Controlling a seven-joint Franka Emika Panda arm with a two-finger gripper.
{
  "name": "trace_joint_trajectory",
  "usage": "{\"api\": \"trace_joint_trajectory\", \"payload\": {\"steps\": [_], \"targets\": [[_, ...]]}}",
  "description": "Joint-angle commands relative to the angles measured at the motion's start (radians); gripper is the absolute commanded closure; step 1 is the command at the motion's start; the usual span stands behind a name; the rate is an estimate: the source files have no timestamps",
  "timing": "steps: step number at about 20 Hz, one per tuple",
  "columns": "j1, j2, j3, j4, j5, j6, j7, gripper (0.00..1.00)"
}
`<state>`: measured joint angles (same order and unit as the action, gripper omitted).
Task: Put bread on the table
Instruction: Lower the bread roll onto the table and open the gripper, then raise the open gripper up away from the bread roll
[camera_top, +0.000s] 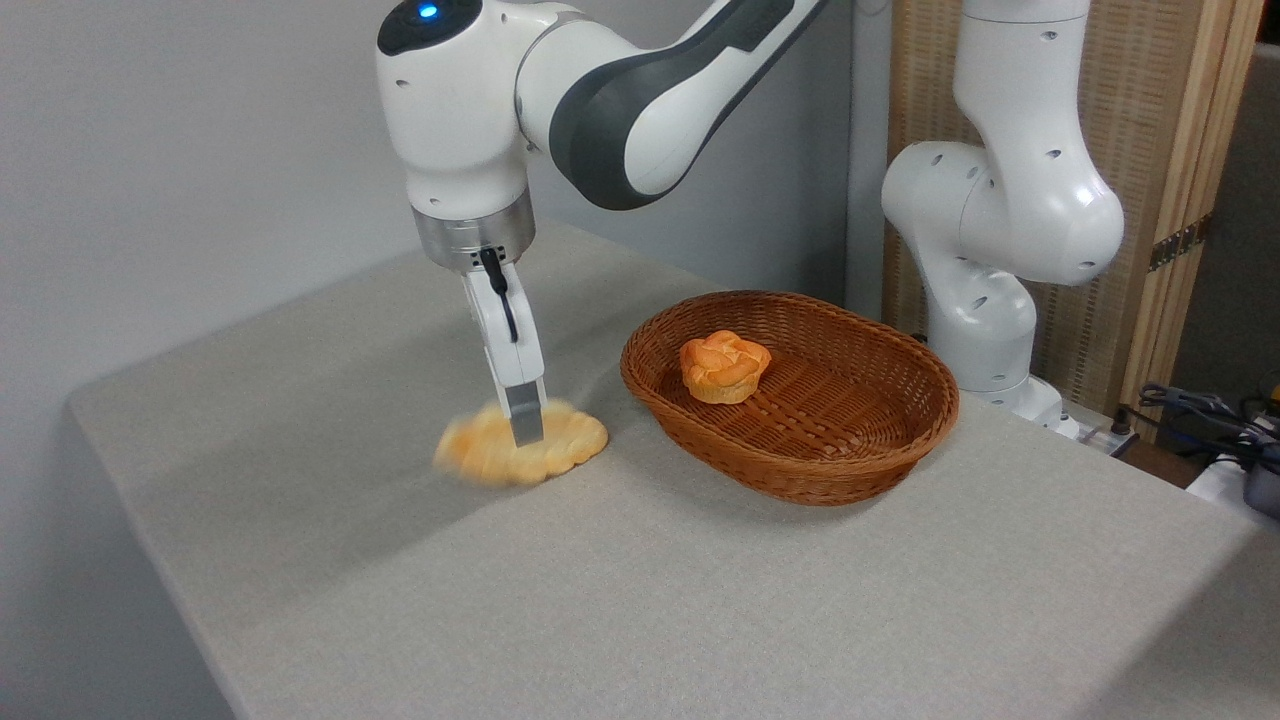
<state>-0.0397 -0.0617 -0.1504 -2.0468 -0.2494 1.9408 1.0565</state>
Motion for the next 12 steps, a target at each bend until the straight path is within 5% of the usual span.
{"api": "trace_joint_trajectory", "payload": {"steps": [1,4,9,12], "targets": [[-0.005,0.007,0.005,0.008,-0.002,0.015,0.008,0.00],[-0.005,-0.003,0.006,0.019,-0.005,0.013,-0.006,0.00],[-0.005,-0.006,0.005,0.224,-0.002,-0.129,-0.248,0.00],[-0.005,-0.006,0.002,0.307,0.103,-0.164,-0.358,0.00]]}}
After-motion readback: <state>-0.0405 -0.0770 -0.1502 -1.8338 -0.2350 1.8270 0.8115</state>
